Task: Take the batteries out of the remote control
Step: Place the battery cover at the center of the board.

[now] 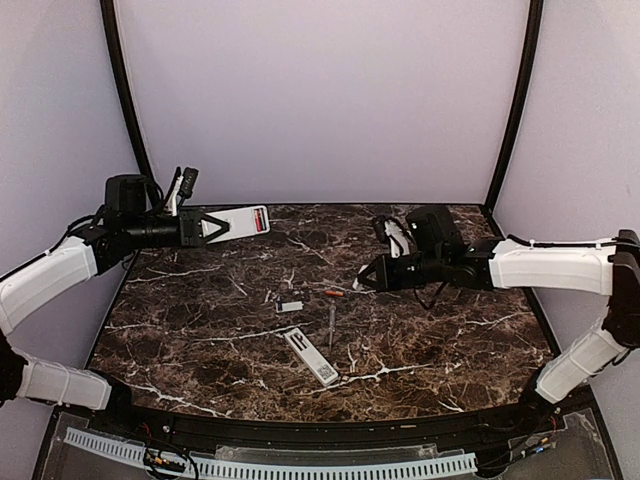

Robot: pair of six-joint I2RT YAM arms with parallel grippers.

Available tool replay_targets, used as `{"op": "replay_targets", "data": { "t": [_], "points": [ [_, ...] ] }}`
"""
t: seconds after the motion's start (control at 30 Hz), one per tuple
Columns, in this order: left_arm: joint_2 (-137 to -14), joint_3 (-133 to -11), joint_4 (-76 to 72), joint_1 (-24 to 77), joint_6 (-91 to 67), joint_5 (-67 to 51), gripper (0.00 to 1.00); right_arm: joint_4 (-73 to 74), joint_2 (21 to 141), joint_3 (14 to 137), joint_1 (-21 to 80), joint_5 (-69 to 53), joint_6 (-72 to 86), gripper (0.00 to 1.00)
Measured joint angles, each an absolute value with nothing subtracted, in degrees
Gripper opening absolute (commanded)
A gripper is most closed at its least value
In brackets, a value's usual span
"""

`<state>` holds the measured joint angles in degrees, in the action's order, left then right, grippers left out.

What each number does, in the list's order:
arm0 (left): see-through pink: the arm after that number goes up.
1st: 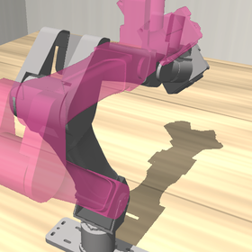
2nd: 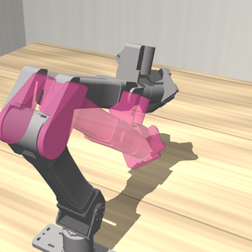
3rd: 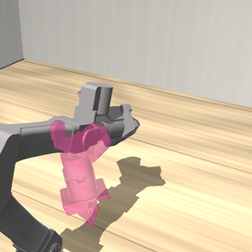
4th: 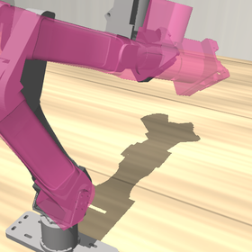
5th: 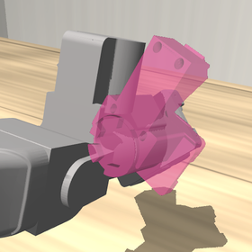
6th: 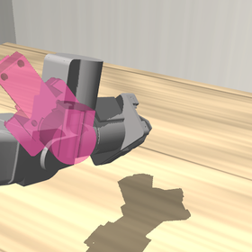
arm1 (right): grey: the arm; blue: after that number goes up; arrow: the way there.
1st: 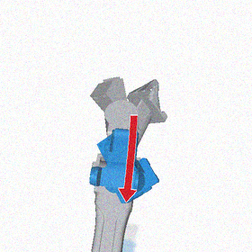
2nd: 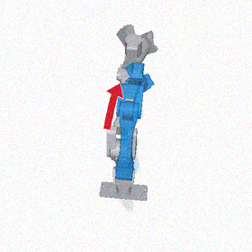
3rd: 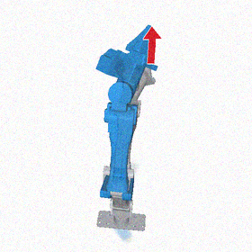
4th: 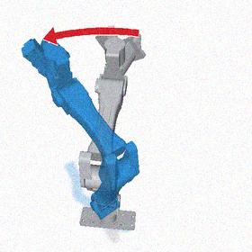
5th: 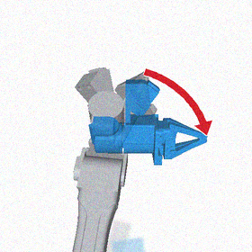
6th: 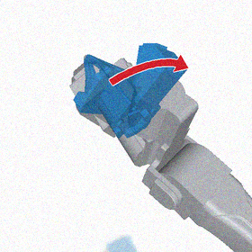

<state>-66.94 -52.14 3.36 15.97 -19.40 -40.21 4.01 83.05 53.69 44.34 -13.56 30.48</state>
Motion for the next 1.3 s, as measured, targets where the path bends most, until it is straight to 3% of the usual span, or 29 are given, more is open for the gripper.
{"op": "replay_targets", "data": {
  "t": [0.97,1.3],
  "points": [
    [-69.32,-52.12,3.36,15.97,-19.4,-41.28,0.0,18.55,103.94,65.34,44.29,-7.64,28.97,0.01],
    [-69.32,-52.12,3.09,15.97,-19.7,-41.41,0.0,19.0,104.4,66.11,44.27,-7.64,28.82,0.26]
  ]
}}
